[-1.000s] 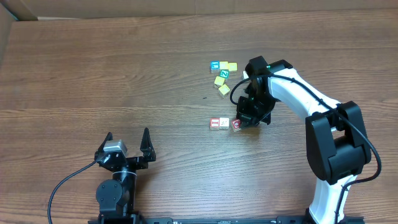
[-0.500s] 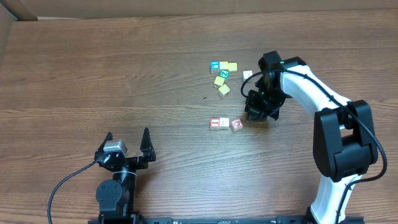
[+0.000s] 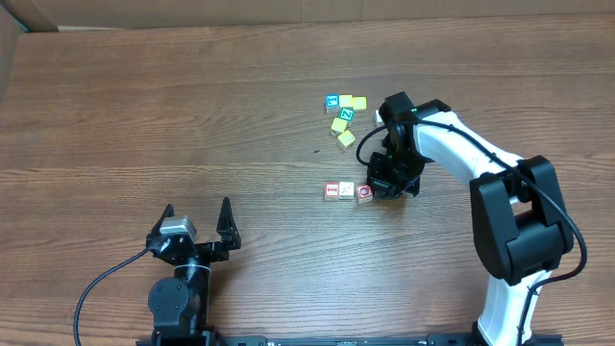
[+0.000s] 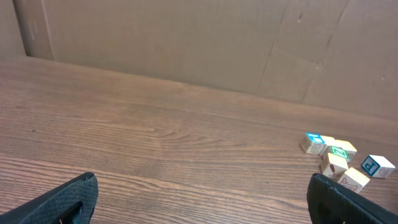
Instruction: Flip 4 blocks
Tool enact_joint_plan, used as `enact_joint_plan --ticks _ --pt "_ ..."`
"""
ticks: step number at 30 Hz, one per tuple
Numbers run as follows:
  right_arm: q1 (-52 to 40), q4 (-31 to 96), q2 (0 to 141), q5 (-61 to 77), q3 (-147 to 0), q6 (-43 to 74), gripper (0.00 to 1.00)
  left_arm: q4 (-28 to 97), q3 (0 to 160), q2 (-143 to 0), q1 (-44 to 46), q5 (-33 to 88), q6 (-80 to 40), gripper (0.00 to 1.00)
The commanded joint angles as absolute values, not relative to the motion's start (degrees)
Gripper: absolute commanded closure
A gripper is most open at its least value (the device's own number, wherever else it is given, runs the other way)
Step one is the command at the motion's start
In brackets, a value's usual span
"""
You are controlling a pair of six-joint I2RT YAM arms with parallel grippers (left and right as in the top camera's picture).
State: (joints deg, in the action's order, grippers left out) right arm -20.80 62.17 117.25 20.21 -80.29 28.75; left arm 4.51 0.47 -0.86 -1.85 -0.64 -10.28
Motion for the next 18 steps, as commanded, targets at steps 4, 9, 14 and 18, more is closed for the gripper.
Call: enact_joint_plan --ticks 4,9,14,18 --pt "-21.39 61.95 115.18 20.67 -80.14 30.30 0.96 4.45 0.27 -0.34 -1.45 0.01 -9.19 0.00" --pt "-21.37 61.45 115.18 20.69 -80.14 31.79 0.96 4.45 0.27 -0.34 -1.45 0.01 -9.19 0.00" --pt "-21.37 60.90 115.18 20.71 -80.14 31.86 0.96 4.45 0.27 -0.34 -1.45 0.01 -9.19 0.00" --pt "-21.37 60.62 115.18 20.69 -80.14 33.08 0.96 4.45 0.27 -0.34 -1.45 0.01 -9.19 0.00"
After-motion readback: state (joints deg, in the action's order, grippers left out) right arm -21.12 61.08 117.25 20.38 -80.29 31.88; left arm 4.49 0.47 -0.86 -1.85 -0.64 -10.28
